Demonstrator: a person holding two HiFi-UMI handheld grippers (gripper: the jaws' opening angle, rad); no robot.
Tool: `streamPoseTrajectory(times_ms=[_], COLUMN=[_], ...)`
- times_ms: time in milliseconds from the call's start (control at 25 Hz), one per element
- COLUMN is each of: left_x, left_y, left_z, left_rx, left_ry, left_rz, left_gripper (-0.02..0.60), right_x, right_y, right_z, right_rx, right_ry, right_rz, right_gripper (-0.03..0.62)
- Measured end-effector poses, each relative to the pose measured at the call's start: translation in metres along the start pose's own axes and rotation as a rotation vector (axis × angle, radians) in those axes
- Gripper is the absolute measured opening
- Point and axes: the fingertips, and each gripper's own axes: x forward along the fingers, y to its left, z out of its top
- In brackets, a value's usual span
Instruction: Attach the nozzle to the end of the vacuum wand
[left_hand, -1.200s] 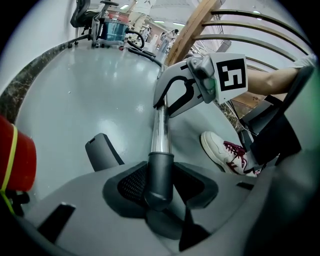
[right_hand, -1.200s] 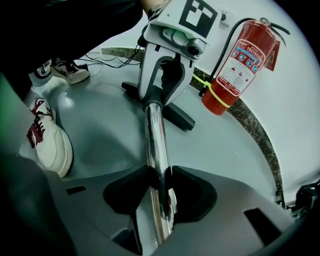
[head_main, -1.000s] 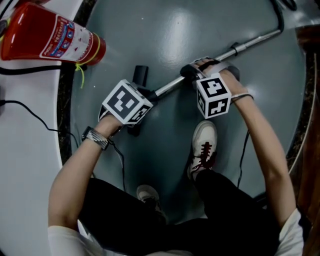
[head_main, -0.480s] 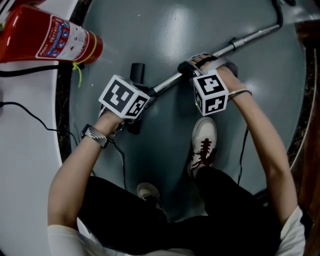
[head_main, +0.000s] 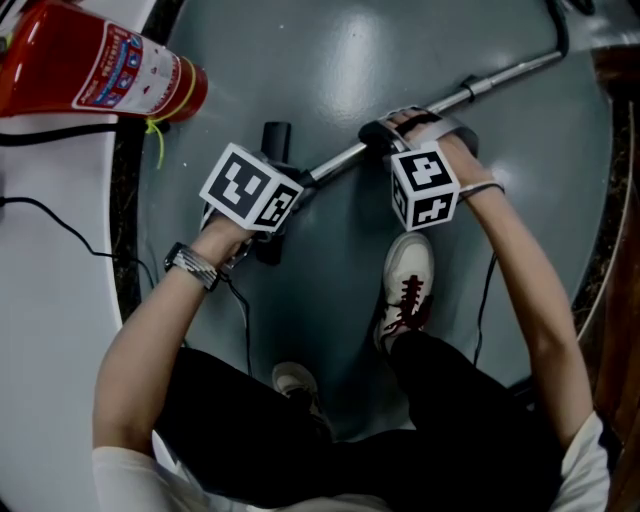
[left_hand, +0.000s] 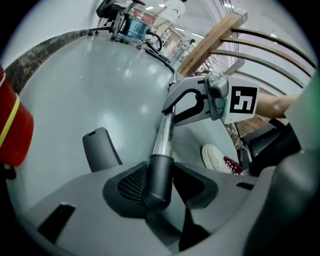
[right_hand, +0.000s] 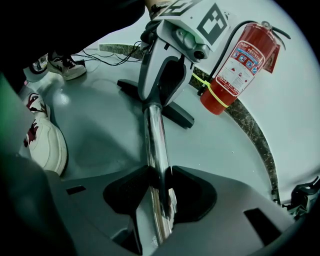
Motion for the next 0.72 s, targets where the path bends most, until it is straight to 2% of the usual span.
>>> streamPoseTrajectory(times_ms=[120, 160, 480, 720], left_x=[0.0016, 0.0024, 0.0033, 0.004], left_y=[-0.0032, -0.0036, -0.0039, -0.0057], left_z=[0.0016, 0.0018, 0.001, 0.0038], left_rx=[0.133, 0.156, 0.231, 0.292], left_ry=[0.024, 0.03, 0.035, 0.027], left_rz=[0.035, 0.037, 0.01, 0.016], left_gripper=[0.156, 0.155, 0.155, 0.155], right_x=[0.0021, 0.0027, 0.004, 0.0031], right_y=[0.0, 0.0004, 0.0028, 0.0024], right_z=[-0.0012, -0.0013, -0.0002, -0.002], right_rx=[-0.02, -0.022, -0.018, -0.013], right_ry=[0.004, 0.003, 0.001, -0.001], right_rz=[-0.004, -0.001, 0.021, 0.021], right_gripper=[0.158, 0.157, 0.156, 0.157])
